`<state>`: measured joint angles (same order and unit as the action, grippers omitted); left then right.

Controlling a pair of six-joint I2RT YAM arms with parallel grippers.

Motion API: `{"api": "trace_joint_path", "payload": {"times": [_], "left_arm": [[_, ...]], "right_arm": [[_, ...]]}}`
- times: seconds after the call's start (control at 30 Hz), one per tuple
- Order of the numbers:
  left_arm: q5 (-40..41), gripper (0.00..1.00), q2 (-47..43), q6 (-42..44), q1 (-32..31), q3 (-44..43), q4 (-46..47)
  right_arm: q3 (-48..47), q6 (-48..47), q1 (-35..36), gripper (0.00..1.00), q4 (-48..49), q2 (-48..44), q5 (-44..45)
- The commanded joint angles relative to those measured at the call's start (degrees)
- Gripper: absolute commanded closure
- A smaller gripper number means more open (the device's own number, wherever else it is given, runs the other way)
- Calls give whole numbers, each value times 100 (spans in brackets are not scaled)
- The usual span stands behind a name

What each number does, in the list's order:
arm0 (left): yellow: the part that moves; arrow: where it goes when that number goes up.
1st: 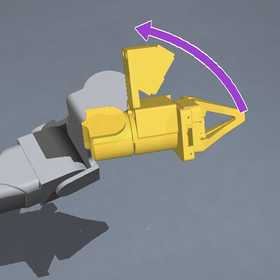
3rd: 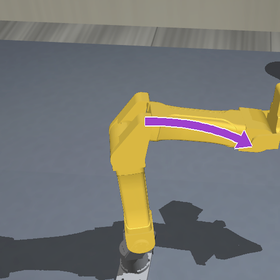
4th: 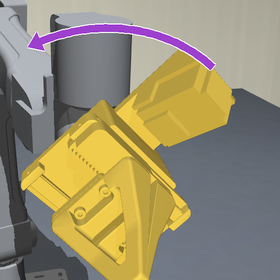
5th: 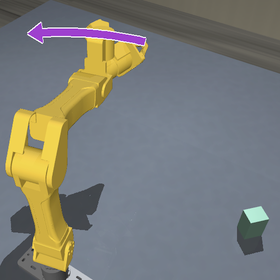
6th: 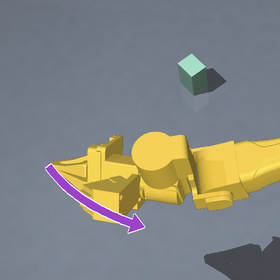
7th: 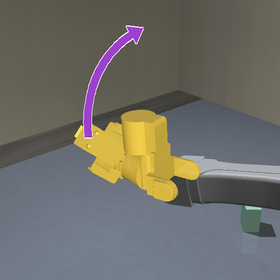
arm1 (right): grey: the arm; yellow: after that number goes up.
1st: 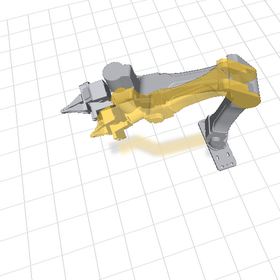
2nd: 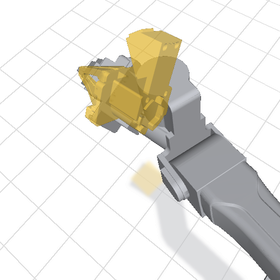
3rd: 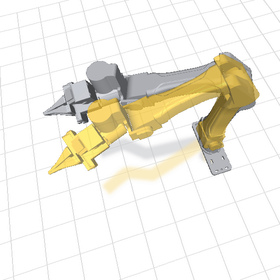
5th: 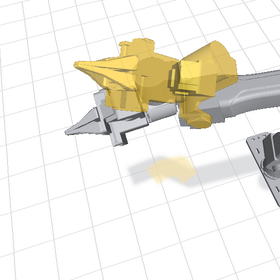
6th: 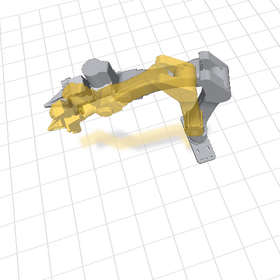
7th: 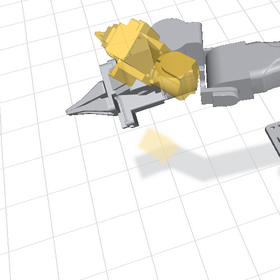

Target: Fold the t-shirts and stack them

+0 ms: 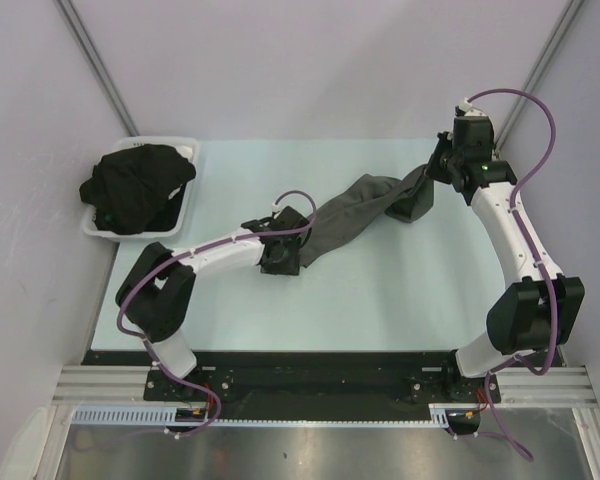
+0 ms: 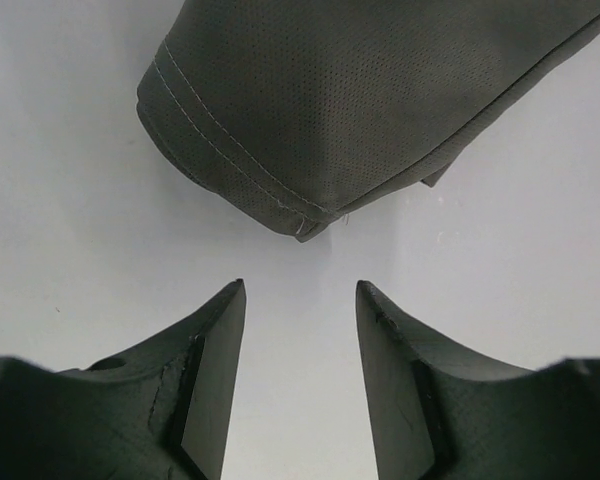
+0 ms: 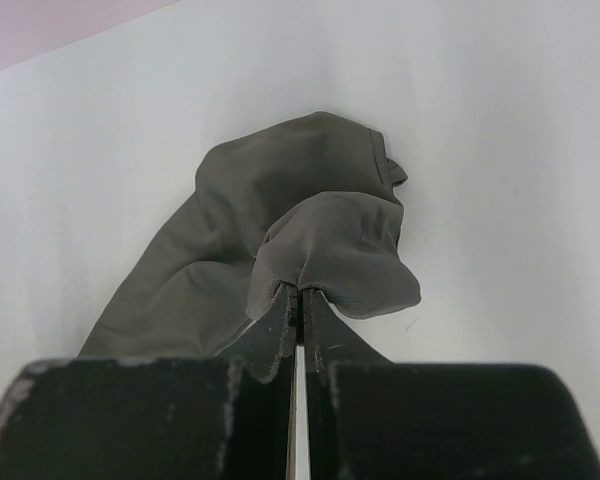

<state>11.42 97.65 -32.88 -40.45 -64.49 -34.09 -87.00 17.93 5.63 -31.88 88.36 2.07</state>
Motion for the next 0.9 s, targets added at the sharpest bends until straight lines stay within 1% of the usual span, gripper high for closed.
{"api": "trace_joint_path", "payload": {"times": [0.0, 0.13, 0.23, 0.47, 0.7, 0.8, 0.87], "left_arm": [[115, 46, 53, -262, -60, 103, 306], [211, 47, 97, -175, -60, 261, 744], [177, 47, 272, -96, -60, 235, 877], [194, 47, 597, 27, -60, 200, 1018], [317, 49, 598, 107, -60, 288, 1185], [282, 55, 642, 142, -60, 279, 1167], [291, 64, 642, 142, -60, 305, 1176]], "right_arm": [[-1, -27, -27, 100, 129, -117, -66], [-1, -18, -35, 100, 85, -126, -127], [-1, -9, -27, 100, 42, -143, -145], [-10, -44, -35, 100, -20, -170, -127], [-19, -27, -36, 100, -55, -82, -145], [-36, -27, -35, 100, -55, -47, -145], [-36, -18, -35, 100, -55, -38, -145]]}}
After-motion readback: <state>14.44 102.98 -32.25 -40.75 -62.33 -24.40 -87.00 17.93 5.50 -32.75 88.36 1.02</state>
